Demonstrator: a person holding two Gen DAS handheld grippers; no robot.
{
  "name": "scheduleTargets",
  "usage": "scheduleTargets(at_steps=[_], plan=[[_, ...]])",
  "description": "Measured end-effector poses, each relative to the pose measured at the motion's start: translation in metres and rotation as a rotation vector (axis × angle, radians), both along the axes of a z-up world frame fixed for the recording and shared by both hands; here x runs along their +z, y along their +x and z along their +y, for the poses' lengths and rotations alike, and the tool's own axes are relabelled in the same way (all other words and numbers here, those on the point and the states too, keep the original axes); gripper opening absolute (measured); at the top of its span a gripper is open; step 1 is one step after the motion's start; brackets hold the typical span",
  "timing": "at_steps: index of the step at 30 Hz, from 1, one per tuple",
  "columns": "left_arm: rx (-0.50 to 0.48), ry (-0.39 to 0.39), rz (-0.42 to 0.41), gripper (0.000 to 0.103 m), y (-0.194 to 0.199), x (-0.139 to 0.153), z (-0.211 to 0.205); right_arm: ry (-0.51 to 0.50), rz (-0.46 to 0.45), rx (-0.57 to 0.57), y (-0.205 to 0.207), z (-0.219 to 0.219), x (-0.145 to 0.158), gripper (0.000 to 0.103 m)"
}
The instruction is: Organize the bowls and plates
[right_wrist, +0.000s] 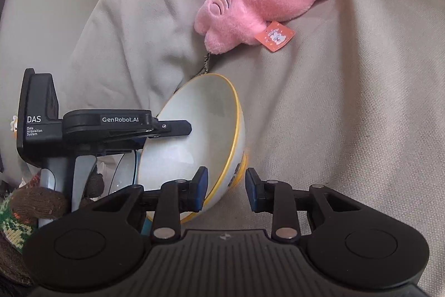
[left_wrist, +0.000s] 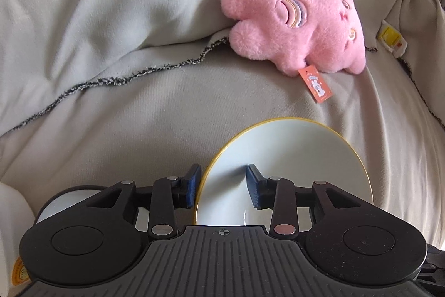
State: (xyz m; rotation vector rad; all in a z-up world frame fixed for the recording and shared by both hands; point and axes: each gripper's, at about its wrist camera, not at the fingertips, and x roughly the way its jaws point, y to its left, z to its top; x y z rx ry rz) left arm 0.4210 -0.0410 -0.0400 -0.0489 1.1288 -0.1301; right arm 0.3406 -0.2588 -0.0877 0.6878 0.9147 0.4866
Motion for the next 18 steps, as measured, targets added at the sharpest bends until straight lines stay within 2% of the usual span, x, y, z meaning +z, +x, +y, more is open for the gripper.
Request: scheduleTargets(at_steps=[2, 5, 9, 12, 18], plan=[[-0.016, 0.015, 0.003, 0.039, -0.006, 0.005, -0.005, 0.005, 0.009, 0.007, -0.004, 0.001, 0.001, 0.025], [-0.033, 0.019, 0.014, 0.039, -0.025, 0.013, -0.015, -0.06, -0.034, -0.001, -0.019, 0.001, 0.01, 0.025], [-0.09, 0.037, 0.012, 0.039, -0.066, 0.023, -0.035, -0.15, -0.056, -0.038, -0.039, -0.005, 0.018, 0.025], [-0.113, 0.054, 0.002, 0.039, -0.101, 0.024, -0.042, -0.162, -0.051, -0.053, -0.055, -0.013, 0.016, 0.026], [-0.079, 0.089, 0.012, 0.038, -0.162, 0.016, -0.031, -0.185, -0.081, 0.001, -0.091, -0.008, 0.016, 0.027]])
